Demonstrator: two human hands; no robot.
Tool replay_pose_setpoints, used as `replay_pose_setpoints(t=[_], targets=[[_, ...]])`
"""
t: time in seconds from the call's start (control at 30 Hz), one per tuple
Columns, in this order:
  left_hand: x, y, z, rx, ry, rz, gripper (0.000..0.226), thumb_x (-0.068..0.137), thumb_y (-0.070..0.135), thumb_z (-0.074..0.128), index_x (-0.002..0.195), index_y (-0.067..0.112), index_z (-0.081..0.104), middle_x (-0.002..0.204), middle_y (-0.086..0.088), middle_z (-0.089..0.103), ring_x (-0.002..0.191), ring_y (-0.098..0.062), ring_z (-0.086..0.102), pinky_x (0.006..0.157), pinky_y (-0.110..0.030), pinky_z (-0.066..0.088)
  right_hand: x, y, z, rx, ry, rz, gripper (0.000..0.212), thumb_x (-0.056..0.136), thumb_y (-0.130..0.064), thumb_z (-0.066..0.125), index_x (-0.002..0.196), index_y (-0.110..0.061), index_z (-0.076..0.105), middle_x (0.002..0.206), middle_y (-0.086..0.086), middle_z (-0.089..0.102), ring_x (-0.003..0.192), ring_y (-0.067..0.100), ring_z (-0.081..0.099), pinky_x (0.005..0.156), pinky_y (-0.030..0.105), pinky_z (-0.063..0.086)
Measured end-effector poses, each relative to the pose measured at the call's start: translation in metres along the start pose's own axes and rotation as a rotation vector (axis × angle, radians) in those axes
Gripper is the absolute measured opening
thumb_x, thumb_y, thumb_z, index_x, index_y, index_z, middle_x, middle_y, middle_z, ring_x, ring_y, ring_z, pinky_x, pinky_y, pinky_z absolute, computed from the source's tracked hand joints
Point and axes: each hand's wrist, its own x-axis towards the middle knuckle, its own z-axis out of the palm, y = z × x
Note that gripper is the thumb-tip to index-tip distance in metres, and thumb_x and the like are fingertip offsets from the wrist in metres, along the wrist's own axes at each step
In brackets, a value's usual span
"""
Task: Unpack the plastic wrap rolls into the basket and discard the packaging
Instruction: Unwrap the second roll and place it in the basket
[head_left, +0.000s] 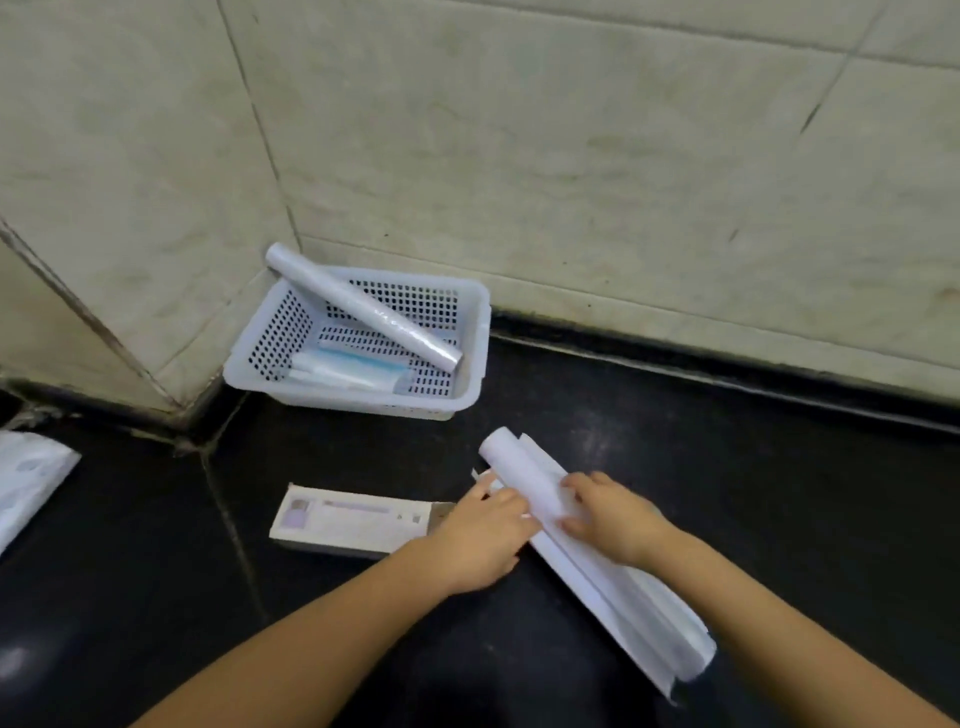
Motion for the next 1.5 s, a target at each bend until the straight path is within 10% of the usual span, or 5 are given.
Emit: replay_pose_setpoints(t=[0.43, 0.63, 0.9, 1.1, 1.5], targets=[[-0.014, -0.011, -0.036, 0.358, 0.225, -0.071, 0.017, 0.061, 0.01, 0.072, 0.071, 0.022, 0.066, 0.068, 0.005, 0.065, 0.074, -0.015, 0.063, 0.101, -0.039, 0.046, -0.014, 0.047, 0.012, 0.454, 0.256, 0.246, 0.059, 0.08, -0.025, 0.063, 0.132, -0.011, 0.038, 0.124, 0.016, 0.046, 0.107, 0.029, 0.05, 0.087, 0.035, 0.044], [-0.04, -0.054, -0.025, 0.142, -0.223, -0.329, 0.02, 0.093, 0.022, 0.045, 0.107, 0.02, 0.059, 0.106, -0.004, 0.063, 0.11, -0.025, 0.052, 0.116, -0.053, 0.007, 0.008, 0.032, -0.024, 0.496, 0.426, 0.109, 0.06, 0.076, -0.021, 0.067, 0.129, -0.012, 0.04, 0.121, 0.013, 0.05, 0.097, 0.023, 0.052, 0.078, 0.033, 0.044], [-0.065, -0.117, -0.045, -0.188, 0.474, -0.434, 0.039, 0.091, 0.042, 0.049, 0.123, 0.021, 0.055, 0.116, 0.001, 0.062, 0.108, -0.017, 0.055, 0.095, -0.031, 0.042, 0.052, -0.051, -0.081, 0.35, 0.514, -0.207, 0.059, 0.081, -0.021, 0.065, 0.134, -0.015, 0.04, 0.12, 0.012, 0.051, 0.101, 0.023, 0.05, 0.081, 0.031, 0.042], [-0.064, -0.179, -0.031, -0.086, 0.236, -0.648, 0.045, 0.095, 0.048, 0.034, 0.122, 0.017, 0.053, 0.119, -0.005, 0.059, 0.115, -0.024, 0.049, 0.11, -0.042, 0.021, 0.116, -0.159, -0.131, 0.254, 0.54, -0.487, 0.062, 0.084, -0.025, 0.063, 0.138, -0.019, 0.035, 0.127, 0.012, 0.052, 0.109, 0.028, 0.052, 0.086, 0.037, 0.042], [-0.062, -0.188, -0.006, 0.082, 0.594, -0.57, 0.039, 0.085, 0.05, 0.044, 0.081, 0.017, 0.065, 0.076, -0.001, 0.063, 0.076, -0.021, 0.061, 0.094, -0.041, 0.047, 0.222, -0.249, -0.064, 0.123, 0.496, -0.409, 0.057, 0.088, -0.014, 0.057, 0.14, -0.011, 0.033, 0.125, 0.021, 0.049, 0.105, 0.034, 0.049, 0.087, 0.043, 0.044]])
